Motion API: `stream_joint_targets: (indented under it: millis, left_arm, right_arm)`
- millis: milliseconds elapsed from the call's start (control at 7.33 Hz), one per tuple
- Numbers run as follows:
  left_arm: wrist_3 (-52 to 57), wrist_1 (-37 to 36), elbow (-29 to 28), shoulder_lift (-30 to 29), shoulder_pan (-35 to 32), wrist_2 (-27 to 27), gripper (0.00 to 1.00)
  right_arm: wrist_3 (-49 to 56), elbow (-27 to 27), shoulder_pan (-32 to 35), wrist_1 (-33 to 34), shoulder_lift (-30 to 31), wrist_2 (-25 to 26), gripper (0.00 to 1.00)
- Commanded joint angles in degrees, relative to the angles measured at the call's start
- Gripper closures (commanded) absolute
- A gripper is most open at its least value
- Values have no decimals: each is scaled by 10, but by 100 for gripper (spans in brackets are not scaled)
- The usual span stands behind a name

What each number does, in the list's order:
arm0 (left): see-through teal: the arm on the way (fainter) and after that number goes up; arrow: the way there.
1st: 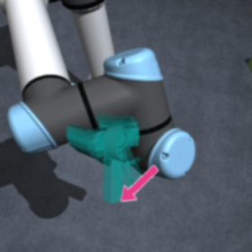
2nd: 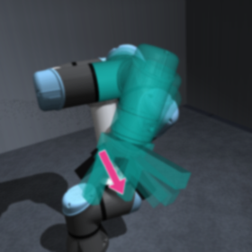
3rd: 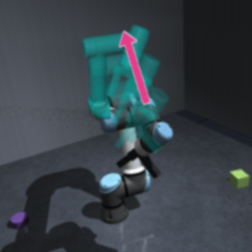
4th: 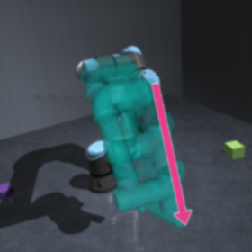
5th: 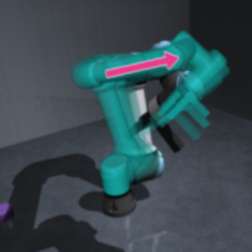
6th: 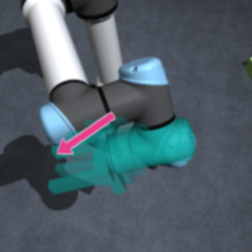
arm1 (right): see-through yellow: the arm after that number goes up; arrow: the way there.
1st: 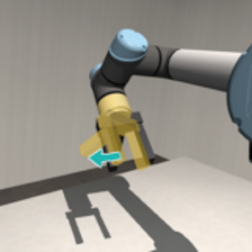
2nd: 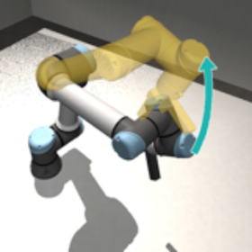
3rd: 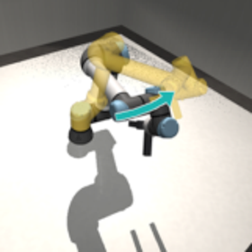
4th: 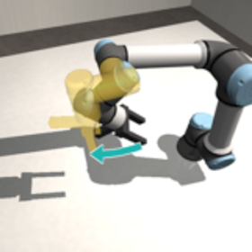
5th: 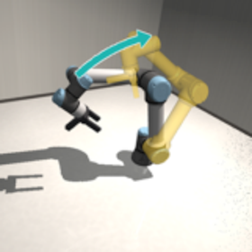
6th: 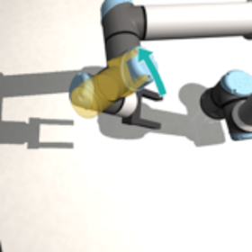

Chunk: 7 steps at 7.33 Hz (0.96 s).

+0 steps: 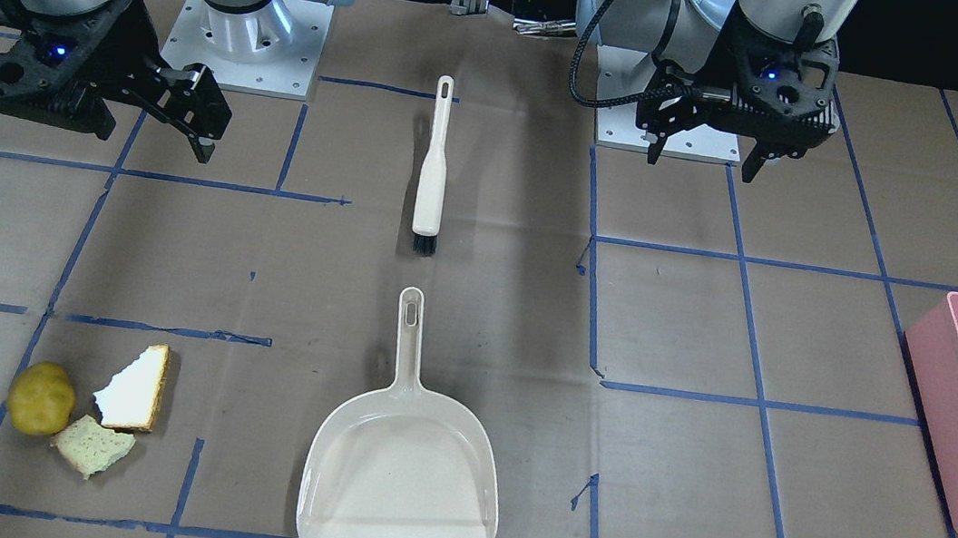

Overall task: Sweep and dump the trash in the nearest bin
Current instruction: 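Move the left gripper toward the cream brush handle nearer the robot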

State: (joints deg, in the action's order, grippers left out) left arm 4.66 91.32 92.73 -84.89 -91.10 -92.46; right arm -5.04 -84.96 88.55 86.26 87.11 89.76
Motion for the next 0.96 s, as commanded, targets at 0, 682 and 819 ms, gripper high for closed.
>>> stream_joint_targets:
  millis: [0,682,819]
  left_arm:
    - [-1,-4,0,-2,0,4,0]
    - [-3,-2,-2,12,-2,4,0]
    - [-4,-1,0,20,-4,7,0]
  right_arm:
    - [-1,1,0,-3,6,0,0]
    - [-3,0,1,-7,8,8,0]
    - [-4,0,1,-7,8,9,0]
